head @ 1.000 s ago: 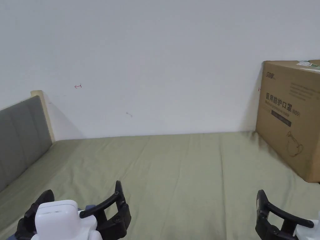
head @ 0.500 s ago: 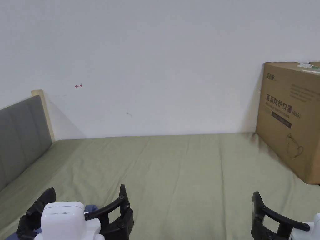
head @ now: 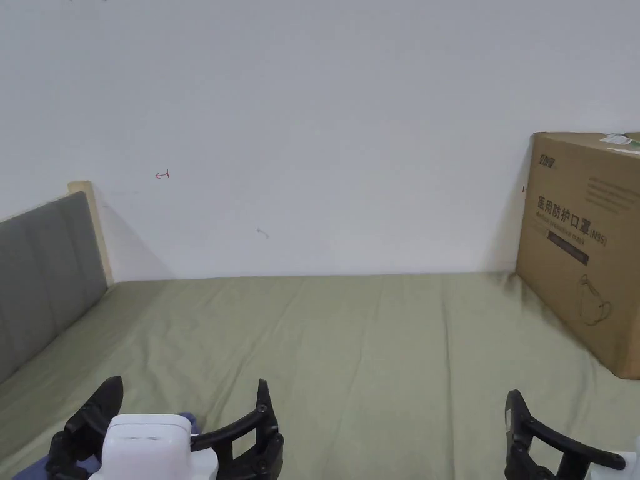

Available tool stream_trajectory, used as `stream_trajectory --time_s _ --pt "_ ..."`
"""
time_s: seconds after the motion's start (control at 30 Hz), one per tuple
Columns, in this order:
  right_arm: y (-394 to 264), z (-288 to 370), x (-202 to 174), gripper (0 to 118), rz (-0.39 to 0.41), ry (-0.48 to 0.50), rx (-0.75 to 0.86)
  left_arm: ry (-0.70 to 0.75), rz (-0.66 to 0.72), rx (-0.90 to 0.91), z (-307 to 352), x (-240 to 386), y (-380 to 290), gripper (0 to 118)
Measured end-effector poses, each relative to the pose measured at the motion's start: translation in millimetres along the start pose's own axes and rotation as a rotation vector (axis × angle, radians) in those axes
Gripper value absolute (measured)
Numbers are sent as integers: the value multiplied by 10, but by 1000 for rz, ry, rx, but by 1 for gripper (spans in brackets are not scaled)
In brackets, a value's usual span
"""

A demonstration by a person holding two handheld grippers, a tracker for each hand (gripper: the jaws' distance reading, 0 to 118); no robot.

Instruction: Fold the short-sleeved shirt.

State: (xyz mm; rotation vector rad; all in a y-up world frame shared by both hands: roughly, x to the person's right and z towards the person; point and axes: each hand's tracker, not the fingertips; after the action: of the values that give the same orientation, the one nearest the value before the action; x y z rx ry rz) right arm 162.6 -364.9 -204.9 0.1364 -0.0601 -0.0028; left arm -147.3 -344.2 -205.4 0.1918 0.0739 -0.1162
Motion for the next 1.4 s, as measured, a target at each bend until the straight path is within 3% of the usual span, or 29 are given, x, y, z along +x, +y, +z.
stream_trajectory --time_s 0.17,0.2,0.23,0.27,0.3,0.33,0.4,0.5,0.7,0.8,0.97,1.03,1.1,1.23,1.33,1.4 --pt "37 -8 32 117 -17 67 -1 -18 -5 -19 -38 8 13 117" --pt "47 -12 49 115 -30 97 -12 -48 5 -28 -48 -3 9 105" --pt "61 -10 58 107 -39 100 -21 -67 4 -34 -53 0 21 82" --pt "65 -13 67 81 -48 98 -25 -66 -3 -34 -55 12 28 47" --pt "61 -24 75 12 -55 86 -29 -68 -17 -42 -69 25 25 3" --pt "48 -68 97 0 -69 59 -65 -66 -38 -58 -87 40 17 1" --pt "32 -110 142 0 -140 69 -85 -80 -33 -59 -86 48 4 1" --pt "18 -124 175 0 -110 25 -112 -85 -24 -75 -85 81 -27 0" --pt "16 -109 156 0 -84 34 -118 -75 37 -117 -95 -44 -121 0" --pt "-11 -200 -74 0 -77 90 -121 32 26 -141 0 -347 -133 0" --pt "-68 -376 -857 0 -91 307 -152 241 -24 -156 353 -1145 -119 0" --pt "-69 -374 -1267 0 5 336 -161 342 -65 -155 515 -1398 -128 0" --pt "-64 -361 -1498 0 1 435 -153 397 -89 -173 604 -1526 -144 0" --pt "-38 -359 -1706 0 -32 506 -172 402 -56 -178 629 -1614 -216 0" --pt "-29 -403 -1637 0 -43 504 -187 388 -44 -178 462 -1665 -260 0" --pt "-22 -449 -1519 0 -56 506 -207 304 -16 -250 177 -1801 -287 0"
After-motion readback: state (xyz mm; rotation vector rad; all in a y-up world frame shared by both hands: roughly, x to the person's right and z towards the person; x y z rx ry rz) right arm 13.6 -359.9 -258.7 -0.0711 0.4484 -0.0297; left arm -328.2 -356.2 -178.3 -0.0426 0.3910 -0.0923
